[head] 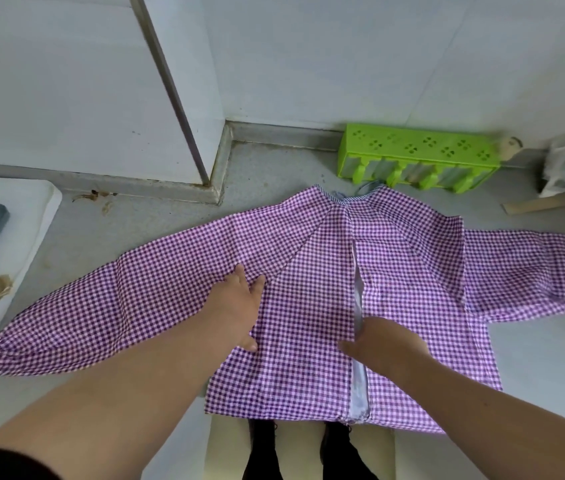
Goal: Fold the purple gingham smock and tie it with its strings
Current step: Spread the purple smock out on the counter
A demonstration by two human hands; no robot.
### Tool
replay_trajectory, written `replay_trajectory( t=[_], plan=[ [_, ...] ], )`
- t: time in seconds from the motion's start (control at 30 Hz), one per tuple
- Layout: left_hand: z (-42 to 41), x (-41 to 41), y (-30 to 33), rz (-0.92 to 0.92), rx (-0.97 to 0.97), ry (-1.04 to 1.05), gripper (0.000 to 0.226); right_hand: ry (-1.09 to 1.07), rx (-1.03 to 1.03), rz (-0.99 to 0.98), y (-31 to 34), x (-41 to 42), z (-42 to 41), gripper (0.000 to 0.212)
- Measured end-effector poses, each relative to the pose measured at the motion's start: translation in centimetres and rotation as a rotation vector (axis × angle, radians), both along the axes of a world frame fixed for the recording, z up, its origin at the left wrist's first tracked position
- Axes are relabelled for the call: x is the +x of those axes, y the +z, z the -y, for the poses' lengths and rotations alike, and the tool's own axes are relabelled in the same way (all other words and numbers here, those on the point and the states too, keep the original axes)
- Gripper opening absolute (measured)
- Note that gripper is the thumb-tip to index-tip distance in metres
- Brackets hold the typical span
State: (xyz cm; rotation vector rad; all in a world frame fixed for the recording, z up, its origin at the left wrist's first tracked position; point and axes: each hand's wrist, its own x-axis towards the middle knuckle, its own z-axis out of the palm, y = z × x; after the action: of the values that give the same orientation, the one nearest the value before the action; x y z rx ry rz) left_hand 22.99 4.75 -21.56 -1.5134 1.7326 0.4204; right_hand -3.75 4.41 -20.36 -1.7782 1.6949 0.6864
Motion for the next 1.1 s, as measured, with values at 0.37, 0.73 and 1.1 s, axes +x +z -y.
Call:
replay_trajectory(
  t=[0.37, 0.73, 1.1],
  plan=[
    [0.1, -0.5, 0.1, 0.044, 0.004, -0.019, 0.151, -0.22, 0.14, 0.365, -1.2, -1.4, -0.5, 0.017],
    [0.2, -1.9, 0.3, 0.101, -0.047, -0.046, 0.151, -0.076, 0.041, 0.286, -1.2, -3.6, -2.4, 0.013],
    [-0.1, -7.6, -0.9, 0.041, 0.003, -0.236, 0.151, 0.522, -0.131, 0.258, -1.6, -5.8, -2.2, 0.041]
  ],
)
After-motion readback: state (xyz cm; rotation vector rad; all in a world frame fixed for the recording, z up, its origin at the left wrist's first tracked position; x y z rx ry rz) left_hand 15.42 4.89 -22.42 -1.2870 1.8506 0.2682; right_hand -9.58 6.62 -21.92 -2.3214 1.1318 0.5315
